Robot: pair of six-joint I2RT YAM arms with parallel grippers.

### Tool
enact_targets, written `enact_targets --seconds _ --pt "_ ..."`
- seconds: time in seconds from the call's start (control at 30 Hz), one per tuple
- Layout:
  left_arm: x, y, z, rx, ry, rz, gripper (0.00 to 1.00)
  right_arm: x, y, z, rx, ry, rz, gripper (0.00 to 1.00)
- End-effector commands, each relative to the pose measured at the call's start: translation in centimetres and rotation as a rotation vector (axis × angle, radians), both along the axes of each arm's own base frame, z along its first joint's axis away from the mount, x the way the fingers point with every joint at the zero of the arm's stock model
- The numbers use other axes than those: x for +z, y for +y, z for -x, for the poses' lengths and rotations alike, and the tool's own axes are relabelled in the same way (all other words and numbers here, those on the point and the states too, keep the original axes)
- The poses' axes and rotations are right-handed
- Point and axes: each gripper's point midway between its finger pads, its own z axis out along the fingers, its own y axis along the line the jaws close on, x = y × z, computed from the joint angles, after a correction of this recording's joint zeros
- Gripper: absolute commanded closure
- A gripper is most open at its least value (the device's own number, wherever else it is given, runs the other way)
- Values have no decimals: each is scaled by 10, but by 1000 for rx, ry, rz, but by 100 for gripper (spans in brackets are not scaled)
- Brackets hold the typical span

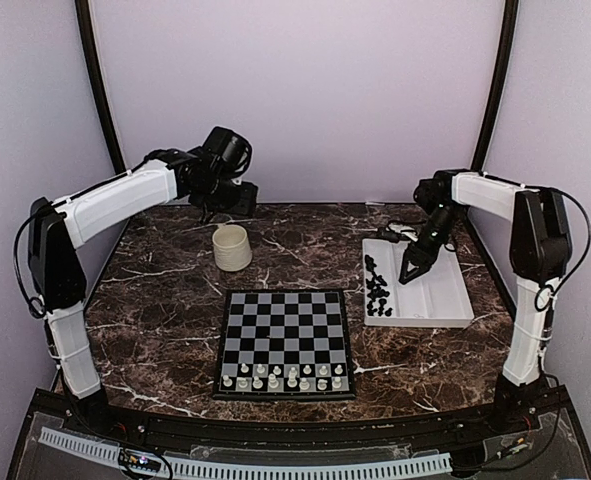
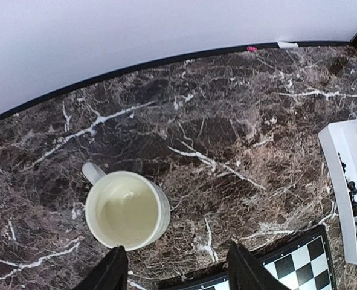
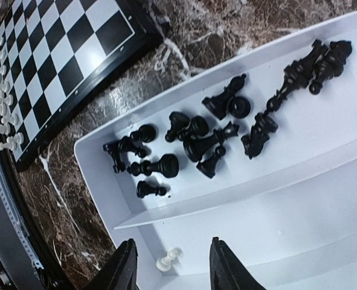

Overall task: Set up the chess pieces on the board
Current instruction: Move the storage box to the center of the board.

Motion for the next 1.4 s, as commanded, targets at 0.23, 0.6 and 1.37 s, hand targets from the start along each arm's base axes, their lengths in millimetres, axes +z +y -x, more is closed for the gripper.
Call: enact_targets --seconds 0.23,0.6,1.37 --pt "33 12 -8 -22 19 -124 42 -25 -54 22 212 75 257 63" --pt "23 14 -19 -30 65 -96 43 -47 -41 62 172 234 287 63" --pt "13 30 -32 -50 66 -157 43 -93 -69 87 32 269 569 78"
